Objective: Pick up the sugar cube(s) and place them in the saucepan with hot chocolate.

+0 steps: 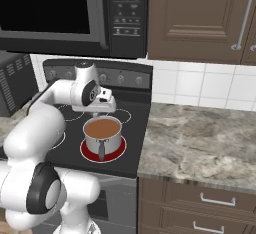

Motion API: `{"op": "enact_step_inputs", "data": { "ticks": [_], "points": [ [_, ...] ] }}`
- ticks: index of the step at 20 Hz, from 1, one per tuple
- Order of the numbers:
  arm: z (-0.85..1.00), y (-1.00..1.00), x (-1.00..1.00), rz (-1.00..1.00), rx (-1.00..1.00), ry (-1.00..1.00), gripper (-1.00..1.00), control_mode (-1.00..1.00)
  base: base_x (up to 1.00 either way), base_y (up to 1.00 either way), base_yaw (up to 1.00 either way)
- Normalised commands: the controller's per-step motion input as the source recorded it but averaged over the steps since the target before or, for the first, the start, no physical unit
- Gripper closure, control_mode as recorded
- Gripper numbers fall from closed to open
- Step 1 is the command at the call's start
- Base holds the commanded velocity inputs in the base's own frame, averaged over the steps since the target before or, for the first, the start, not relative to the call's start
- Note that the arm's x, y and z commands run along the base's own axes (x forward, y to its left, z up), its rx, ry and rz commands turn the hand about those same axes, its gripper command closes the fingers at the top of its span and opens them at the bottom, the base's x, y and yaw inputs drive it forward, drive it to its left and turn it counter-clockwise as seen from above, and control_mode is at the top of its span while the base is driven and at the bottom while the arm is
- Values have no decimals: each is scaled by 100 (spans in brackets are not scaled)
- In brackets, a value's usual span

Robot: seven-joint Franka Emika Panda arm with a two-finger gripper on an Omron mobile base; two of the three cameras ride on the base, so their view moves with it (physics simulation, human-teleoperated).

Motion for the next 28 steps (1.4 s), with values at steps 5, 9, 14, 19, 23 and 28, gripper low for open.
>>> {"op": "enact_step_inputs", "data": {
  "ticks": [5, 9, 14, 19, 23, 28],
  "points": [
    [-5, 0, 31, 0, 0, 0, 100, -100, 0, 0, 0],
    [-13, 0, 27, 0, 0, 0, 100, -100, 0, 0, 0],
    [-24, 0, 14, 0, 0, 0, 100, -100, 0, 0, 0],
    [-17, 0, 1, 0, 0, 0, 100, -100, 0, 0, 0],
    [-14, 0, 2, 0, 0, 0, 100, -100, 0, 0, 0],
    [-15, 0, 12, 0, 0, 2, 100, -100, 0, 0, 0]
  ]
}}
